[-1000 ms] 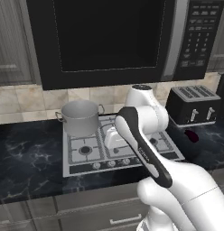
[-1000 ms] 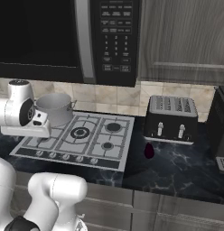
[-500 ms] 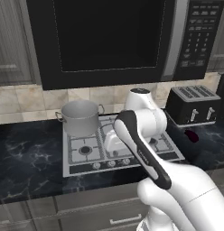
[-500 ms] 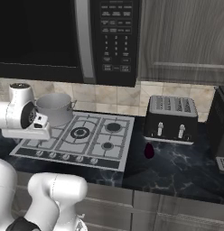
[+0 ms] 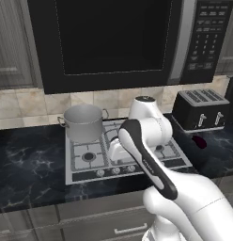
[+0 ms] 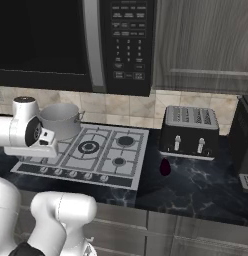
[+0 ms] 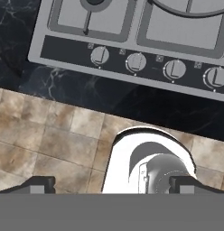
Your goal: Turn on the burner for the pot on the stove. Wait thirty seconds for the pot to heat up. Then add the eggplant to the pot.
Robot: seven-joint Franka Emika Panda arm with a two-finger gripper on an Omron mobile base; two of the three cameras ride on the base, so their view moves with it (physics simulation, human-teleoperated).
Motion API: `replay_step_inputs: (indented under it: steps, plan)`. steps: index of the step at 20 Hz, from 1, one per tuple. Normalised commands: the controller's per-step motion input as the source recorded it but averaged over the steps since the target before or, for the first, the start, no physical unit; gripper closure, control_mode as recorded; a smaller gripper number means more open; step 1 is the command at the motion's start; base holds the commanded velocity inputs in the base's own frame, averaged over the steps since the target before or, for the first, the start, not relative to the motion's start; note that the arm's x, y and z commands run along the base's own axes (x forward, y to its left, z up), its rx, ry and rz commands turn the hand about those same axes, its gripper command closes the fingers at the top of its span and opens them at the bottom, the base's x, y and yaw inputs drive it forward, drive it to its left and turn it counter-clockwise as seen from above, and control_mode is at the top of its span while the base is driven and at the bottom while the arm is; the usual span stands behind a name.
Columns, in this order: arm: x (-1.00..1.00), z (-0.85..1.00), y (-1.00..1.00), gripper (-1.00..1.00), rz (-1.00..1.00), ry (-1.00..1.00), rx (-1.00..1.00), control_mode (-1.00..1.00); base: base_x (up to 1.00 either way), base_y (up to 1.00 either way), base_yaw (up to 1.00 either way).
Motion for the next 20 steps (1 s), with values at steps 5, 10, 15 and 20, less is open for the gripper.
replay_step_inputs:
  steps: [5,10,15,20]
  plan:
    - [0.15,-0.13,0.00,-1.00,0.00,0.00,0.00,-1.00,0.00,0.00,0.00]
    - [0.23,-0.14,0.00,-1.00,0.00,0.00,0.00,-1.00,0.00,0.00,0.00]
    - [0.32,-0.19,0.00,-1.00,0.00,0.00,0.00,-1.00,0.00,0.00,0.00]
    - [0.31,-0.24,0.00,-1.00,0.00,0.02,0.00,-1.00,0.00,0.00,0.00]
